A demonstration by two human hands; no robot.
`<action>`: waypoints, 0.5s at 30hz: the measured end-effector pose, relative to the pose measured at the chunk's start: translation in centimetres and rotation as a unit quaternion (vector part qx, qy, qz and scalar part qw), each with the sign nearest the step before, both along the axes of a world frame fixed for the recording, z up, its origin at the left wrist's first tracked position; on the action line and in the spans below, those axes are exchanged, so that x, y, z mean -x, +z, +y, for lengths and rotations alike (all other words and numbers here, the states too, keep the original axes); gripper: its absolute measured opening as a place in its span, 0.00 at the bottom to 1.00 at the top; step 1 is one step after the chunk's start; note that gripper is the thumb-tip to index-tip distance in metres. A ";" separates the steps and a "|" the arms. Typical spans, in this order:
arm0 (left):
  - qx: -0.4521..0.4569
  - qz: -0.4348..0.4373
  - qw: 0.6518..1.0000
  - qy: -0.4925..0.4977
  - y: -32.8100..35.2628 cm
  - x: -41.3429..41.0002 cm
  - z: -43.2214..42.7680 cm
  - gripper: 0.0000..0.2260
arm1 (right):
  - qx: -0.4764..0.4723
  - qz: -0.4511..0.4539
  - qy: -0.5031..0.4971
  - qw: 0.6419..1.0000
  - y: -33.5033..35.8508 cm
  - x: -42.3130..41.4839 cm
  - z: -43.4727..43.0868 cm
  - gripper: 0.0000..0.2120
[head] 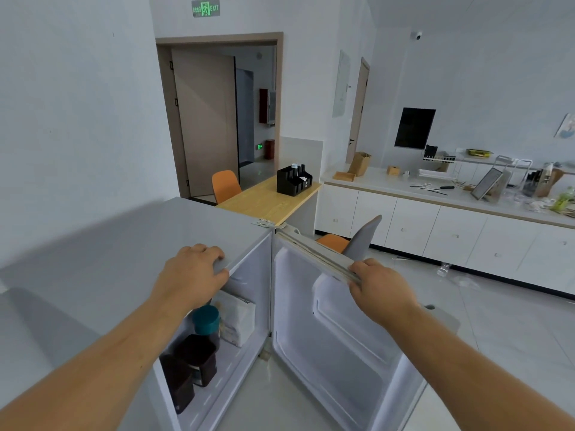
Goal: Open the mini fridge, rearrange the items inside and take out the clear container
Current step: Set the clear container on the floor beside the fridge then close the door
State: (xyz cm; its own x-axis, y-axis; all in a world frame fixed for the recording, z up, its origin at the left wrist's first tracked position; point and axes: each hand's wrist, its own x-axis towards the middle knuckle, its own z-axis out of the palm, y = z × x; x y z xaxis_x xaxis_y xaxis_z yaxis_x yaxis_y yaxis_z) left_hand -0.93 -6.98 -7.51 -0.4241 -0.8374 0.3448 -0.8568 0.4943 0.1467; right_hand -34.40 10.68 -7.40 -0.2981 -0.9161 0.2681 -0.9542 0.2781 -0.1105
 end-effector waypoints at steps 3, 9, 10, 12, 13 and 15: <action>-0.001 0.001 1.000 0.000 0.1 0.0 0.1 0.17 | -0.025 0.018 0.012 0.999 0.5 -1.2 0.3 0.11; 0.001 -0.002 1.000 0.000 0.2 0.0 0.3 0.18 | -0.042 0.027 0.038 0.998 1.5 -3.3 0.8 0.12; -0.001 -0.003 1.000 0.000 0.2 0.0 0.3 0.18 | -0.036 0.020 0.042 0.998 1.6 -3.7 0.9 0.13; -0.004 -0.004 1.000 0.002 0.3 0.0 0.4 0.18 | -0.016 0.005 0.054 0.998 1.5 -4.8 1.1 0.14; -0.005 -0.002 1.000 0.002 0.3 0.0 0.4 0.19 | -0.005 -0.005 0.061 0.998 1.4 -5.3 1.1 0.15; -0.007 0.000 1.000 0.001 0.3 0.0 0.4 0.19 | 0.015 -0.021 0.072 0.997 1.2 -6.6 1.0 0.16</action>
State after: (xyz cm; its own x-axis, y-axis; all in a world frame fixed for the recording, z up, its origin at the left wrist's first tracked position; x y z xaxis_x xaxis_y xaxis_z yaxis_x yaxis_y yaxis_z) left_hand -0.97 -6.58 -7.21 -0.4221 -0.8429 0.3336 -0.8581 0.4902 0.1530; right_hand -27.82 11.66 -6.18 -0.1754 -0.9419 0.2865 -0.9784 0.1343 -0.1574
